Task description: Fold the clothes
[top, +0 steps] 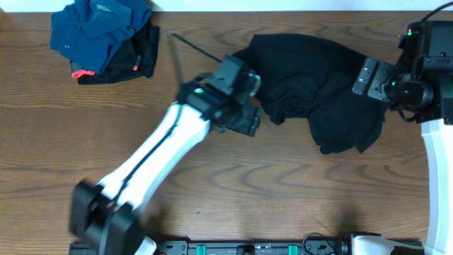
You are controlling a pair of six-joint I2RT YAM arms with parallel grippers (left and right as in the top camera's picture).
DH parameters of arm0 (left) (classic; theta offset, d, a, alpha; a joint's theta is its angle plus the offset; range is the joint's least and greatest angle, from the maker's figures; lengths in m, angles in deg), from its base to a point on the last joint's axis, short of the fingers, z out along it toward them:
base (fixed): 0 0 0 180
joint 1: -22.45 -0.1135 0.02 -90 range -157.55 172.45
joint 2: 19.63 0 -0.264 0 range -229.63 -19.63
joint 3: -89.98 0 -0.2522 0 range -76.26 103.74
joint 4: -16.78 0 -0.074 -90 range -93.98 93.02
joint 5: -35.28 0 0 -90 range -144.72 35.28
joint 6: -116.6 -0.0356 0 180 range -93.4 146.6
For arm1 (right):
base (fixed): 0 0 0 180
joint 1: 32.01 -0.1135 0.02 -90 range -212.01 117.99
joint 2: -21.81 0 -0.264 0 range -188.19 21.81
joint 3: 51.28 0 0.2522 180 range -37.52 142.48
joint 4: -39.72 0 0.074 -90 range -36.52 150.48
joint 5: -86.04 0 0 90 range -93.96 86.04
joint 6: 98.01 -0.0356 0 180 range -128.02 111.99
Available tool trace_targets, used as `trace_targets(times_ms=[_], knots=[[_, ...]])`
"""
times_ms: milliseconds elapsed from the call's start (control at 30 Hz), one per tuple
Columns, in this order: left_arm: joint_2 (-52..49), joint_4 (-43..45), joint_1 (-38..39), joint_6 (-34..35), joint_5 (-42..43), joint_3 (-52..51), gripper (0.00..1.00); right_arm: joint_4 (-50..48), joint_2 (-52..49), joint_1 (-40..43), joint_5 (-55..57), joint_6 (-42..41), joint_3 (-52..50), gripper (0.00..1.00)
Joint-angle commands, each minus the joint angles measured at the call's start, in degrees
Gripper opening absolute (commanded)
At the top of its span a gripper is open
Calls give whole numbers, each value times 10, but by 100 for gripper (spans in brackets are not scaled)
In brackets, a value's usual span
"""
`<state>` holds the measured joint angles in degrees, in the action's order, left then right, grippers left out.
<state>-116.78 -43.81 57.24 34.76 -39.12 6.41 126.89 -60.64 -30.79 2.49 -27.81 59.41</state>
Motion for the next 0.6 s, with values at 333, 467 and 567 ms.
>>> trace_targets(times_ms=[333,467,567], knots=[[-123,175,59,-33,0,-7,77,23,7,14,6,-14,9,99],[-150,215,77,-63,-30,-7,78,28,7,14,6,-11,8,99],[-172,237,96,-93,-87,-7,80,29,7,14,6,-11,8,99]])
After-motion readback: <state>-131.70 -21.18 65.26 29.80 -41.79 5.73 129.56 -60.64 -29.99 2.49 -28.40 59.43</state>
